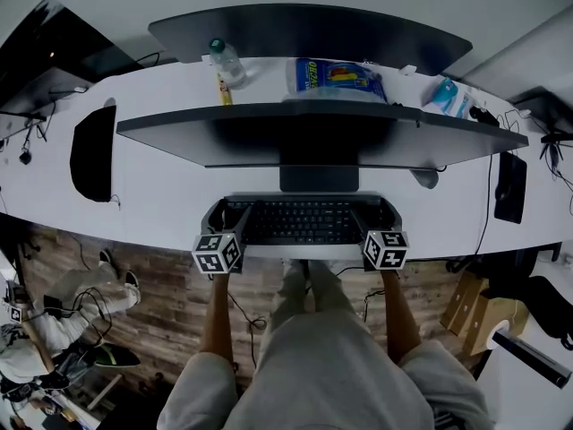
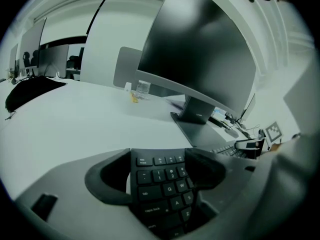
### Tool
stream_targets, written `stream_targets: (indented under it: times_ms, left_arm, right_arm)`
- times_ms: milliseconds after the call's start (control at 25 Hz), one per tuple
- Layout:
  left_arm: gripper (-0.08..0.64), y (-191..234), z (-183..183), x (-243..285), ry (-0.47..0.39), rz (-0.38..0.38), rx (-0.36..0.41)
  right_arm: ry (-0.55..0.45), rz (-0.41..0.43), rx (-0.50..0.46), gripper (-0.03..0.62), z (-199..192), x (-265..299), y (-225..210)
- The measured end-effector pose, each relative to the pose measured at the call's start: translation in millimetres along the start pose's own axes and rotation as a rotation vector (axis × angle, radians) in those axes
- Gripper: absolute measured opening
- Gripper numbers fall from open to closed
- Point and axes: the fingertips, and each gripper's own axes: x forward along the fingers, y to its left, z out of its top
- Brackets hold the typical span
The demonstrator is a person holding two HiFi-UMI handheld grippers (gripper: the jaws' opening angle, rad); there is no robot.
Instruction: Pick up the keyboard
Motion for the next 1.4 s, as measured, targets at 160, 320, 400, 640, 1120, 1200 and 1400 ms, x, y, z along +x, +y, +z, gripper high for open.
stream_targets:
  times_ms: [160, 320, 400, 640, 1120, 1200, 1400]
  left_arm:
    - [0.316, 2, 0, 4, 0.012, -0.007, -0.001]
    - [0.318, 3, -2, 9, 0.028, -0.013, 0.0]
    - [0.318, 4, -2, 11, 0.03, -0.013, -0.002]
    - [0.32, 2, -4, 11, 0.035, -0.017, -0.017]
    - [0.319, 3, -5, 13, 0.03, -0.01, -0.02]
    - [0.319, 3, -5, 12, 0.03, -0.013, -0.022]
    - [0.319, 2, -5, 13, 0.028, -0.012, -0.019]
  right_arm:
    - [0.002, 0.007, 0.002, 0.382, 1, 3, 0]
    - [0.0, 0.013, 0.023, 0.377, 2, 3, -1]
    - [0.001, 0.019, 0.026, 0.374, 2, 5, -1]
    - [0.005, 0.031, 0.025, 0.374, 1, 5, -1]
    - [0.014, 0.034, 0.039, 0.371, 0, 5, -2]
    - [0.011, 0.034, 0.039, 0.371, 0, 5, -2]
    - [0.006, 0.032, 0.04, 0.371, 1, 6, -2]
